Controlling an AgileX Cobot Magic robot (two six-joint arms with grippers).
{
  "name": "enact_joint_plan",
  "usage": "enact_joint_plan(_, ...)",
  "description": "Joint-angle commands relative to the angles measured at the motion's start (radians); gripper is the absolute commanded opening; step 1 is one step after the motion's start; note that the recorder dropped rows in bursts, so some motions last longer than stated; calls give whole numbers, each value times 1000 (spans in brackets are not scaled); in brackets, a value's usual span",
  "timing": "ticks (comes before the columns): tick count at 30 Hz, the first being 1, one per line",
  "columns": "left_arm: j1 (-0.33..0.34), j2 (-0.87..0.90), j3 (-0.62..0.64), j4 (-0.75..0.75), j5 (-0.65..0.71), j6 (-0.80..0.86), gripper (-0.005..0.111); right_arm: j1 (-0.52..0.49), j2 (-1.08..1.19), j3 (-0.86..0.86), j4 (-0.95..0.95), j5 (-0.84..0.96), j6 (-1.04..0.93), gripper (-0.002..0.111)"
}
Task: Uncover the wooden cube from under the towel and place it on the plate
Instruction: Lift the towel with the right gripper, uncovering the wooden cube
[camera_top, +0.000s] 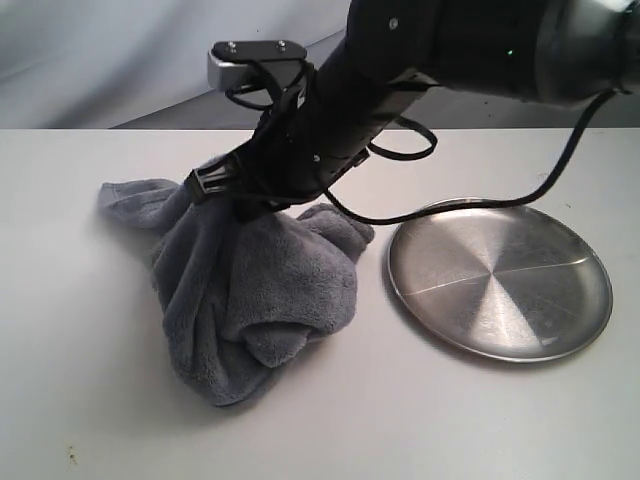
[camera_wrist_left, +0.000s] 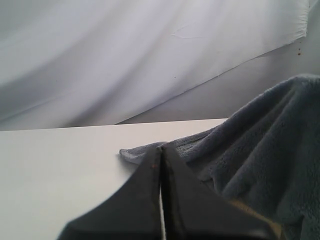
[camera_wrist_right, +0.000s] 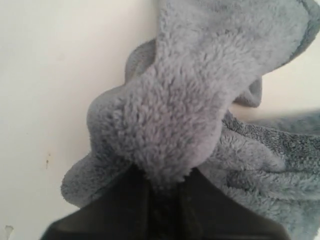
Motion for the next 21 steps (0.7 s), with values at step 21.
enact_joint_plan(21, -5, -4, 4, -2, 0, -3, 0, -3, -130, -6, -503, -190, 339, 0)
